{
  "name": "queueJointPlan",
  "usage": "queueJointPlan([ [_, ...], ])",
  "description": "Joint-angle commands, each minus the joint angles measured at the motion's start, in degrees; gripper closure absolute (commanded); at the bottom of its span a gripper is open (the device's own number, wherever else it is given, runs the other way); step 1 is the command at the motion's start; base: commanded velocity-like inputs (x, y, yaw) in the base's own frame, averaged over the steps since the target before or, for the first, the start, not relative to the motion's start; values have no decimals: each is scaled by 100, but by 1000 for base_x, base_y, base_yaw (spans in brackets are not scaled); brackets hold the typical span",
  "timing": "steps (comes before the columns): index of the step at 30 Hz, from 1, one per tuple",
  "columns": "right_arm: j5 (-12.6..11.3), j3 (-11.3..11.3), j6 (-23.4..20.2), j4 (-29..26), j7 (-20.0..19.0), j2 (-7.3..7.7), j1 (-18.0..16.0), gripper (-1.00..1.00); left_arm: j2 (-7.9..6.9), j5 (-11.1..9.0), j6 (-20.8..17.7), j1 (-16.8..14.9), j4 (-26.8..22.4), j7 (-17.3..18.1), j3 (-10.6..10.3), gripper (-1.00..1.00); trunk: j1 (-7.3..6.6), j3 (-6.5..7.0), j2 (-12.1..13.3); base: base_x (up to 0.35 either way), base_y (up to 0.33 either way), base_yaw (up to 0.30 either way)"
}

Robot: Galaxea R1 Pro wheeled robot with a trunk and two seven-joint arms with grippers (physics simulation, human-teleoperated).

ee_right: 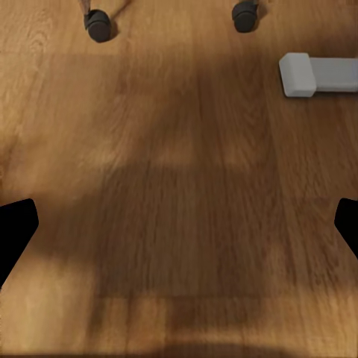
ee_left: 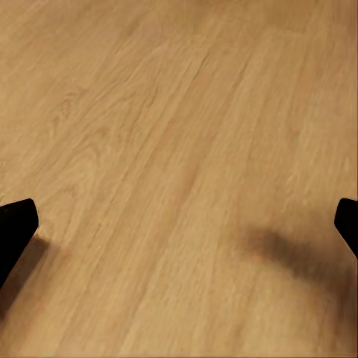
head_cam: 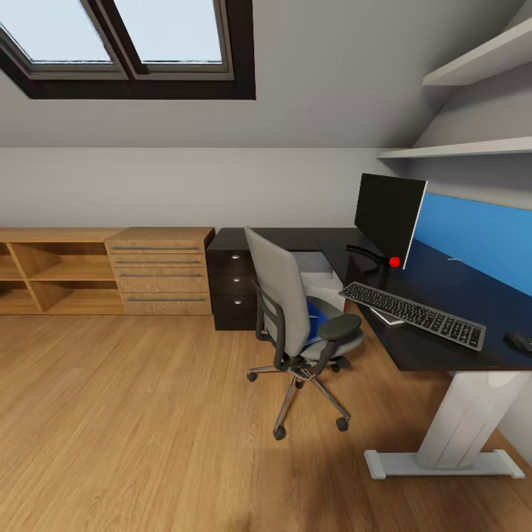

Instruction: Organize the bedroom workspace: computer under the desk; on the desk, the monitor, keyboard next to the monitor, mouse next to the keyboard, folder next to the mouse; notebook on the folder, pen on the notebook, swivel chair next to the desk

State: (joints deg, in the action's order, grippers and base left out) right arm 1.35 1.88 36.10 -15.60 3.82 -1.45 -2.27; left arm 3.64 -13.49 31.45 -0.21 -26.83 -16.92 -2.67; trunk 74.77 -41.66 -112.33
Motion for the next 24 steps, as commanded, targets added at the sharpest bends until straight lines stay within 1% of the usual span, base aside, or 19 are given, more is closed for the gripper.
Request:
queueJointPlan([
  [1,14,19,12,-19,40,0,-3,-100,8,-3,-13,-1,-82,-179,-99,-100,-1,-5,-2,0,0,0],
  [4,14,17,2,-133,44,1,-2,-100,47,43,-211,1,-261,-527,-319,-100,-1,-5,-2,0,0,0],
  [5,11,16,-4,-225,48,2,-2,-100,63,59,-424,2,-381,-679,-458,-100,-1,-5,-2,0,0,0],
  [6,8,15,-17,-401,77,5,-2,-100,81,71,-984,-1,-777,-840,-641,-100,-1,-5,-2,0,0,0],
  [11,6,12,-39,-643,166,11,-3,-100,89,69,-1806,2,-1496,-911,-725,-100,-1,-5,-2,0,0,0],
  [12,6,10,-45,-745,221,12,-4,-100,90,68,-2145,2,-1781,-923,-741,-100,-1,-5,-2,0,0,0],
  [14,6,8,-50,-834,280,12,-5,-100,93,65,-2469,2,-2042,-931,-752,-100,-1,-5,-2,0,0,0],
  [15,3,7,-53,-914,330,13,-4,-100,96,62,-2768,3,-2284,-933,-758,-100,-1,-5,-2,0,0,0],
  [16,2,7,-55,-950,349,13,-5,-100,97,61,-2902,3,-2399,-933,-761,-100,-1,-5,-2,0,0,0],
  [17,0,6,-56,-1017,377,13,-7,-100,99,59,-3136,3,-2618,-934,-767,-100,-1,-5,-2,0,0,0],
  [19,-4,6,-57,-1083,395,10,-6,-100,100,57,-3327,3,-2812,-935,-778,-100,-1,-5,-2,0,0,0],
  [20,-7,4,-58,-1136,406,8,-5,-100,102,54,-3480,3,-2981,-935,-786,-100,-1,-5,-2,0,0,0],
  [24,-10,-8,-54,-1193,418,0,-5,-100,125,50,-3729,3,-3269,-936,-796,-100,-1,-5,-2,0,0,0],
])
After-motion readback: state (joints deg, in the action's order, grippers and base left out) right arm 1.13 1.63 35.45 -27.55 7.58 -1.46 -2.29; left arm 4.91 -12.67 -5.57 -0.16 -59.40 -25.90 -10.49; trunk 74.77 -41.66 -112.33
